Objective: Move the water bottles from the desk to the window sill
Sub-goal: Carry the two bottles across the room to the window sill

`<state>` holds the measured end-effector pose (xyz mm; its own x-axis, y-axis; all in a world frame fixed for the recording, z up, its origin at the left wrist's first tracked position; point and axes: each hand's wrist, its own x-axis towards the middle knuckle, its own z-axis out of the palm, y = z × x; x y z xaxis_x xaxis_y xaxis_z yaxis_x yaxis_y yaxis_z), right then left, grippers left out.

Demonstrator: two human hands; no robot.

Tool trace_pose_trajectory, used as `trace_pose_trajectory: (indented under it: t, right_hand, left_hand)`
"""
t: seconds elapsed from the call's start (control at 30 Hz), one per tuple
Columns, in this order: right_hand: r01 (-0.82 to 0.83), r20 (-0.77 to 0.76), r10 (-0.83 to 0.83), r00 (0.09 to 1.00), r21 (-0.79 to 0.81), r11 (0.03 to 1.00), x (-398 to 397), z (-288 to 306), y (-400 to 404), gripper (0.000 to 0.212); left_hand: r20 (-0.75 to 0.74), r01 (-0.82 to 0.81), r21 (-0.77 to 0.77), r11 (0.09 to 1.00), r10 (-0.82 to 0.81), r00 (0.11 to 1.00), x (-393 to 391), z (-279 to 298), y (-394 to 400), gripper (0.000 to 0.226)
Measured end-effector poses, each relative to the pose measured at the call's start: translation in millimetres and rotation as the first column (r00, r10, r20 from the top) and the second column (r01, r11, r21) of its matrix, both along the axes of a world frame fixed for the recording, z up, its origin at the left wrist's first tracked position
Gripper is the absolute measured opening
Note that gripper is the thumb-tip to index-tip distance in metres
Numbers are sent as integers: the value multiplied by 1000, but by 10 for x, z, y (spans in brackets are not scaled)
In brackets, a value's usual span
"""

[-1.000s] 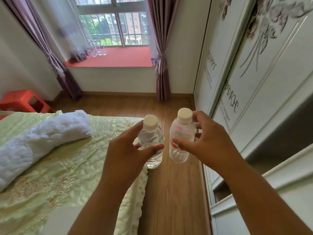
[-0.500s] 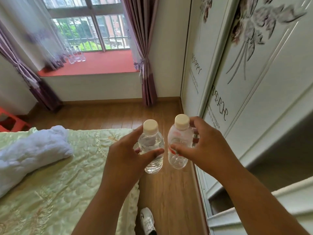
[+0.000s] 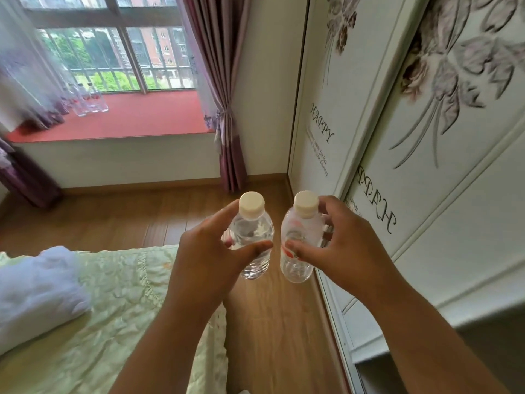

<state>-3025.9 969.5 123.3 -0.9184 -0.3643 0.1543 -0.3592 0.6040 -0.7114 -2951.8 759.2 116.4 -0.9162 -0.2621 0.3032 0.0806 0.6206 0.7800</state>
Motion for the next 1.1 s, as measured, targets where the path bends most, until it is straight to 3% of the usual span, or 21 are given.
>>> trace_pose_trajectory:
  t: [0.47,0.73,1.1]
  right_hand:
    - [-56,43,58,997,-27,998,-960,-89,-504,75]
    - [-159,-13,159,987,-59,985,-1972,183,-598,77]
    - [-277,-19,277,961,-30,960,-2878,296,-649,73]
  left_hand:
    - [49,-107,-13,994,108,993,-702,-50,-465,74]
    - [-18,-217,-88,972,216,976,-1453,182,-445,75]
    - [-69,-293,-50,955,290,955,-2218,255,-345,73]
